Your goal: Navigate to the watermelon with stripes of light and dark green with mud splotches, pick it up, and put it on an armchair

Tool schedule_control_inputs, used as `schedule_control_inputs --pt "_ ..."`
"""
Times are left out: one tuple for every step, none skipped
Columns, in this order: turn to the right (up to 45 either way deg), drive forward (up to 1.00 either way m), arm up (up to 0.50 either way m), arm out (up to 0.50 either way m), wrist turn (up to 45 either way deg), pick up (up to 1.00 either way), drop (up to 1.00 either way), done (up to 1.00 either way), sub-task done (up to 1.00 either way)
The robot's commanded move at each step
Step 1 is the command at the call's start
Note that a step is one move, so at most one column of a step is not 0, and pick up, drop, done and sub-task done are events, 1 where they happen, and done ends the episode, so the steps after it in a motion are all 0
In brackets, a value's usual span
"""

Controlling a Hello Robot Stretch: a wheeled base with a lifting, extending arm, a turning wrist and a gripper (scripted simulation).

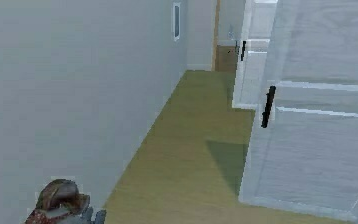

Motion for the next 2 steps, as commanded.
schedule_control_inputs --pt "0.0 0.75 0.00 0.00 0.0 0.00 0.00 0.00 0.00" --pt "-12.0 0.00 0.00 0.00 0.0 0.00 0.00 0.00 0.00"
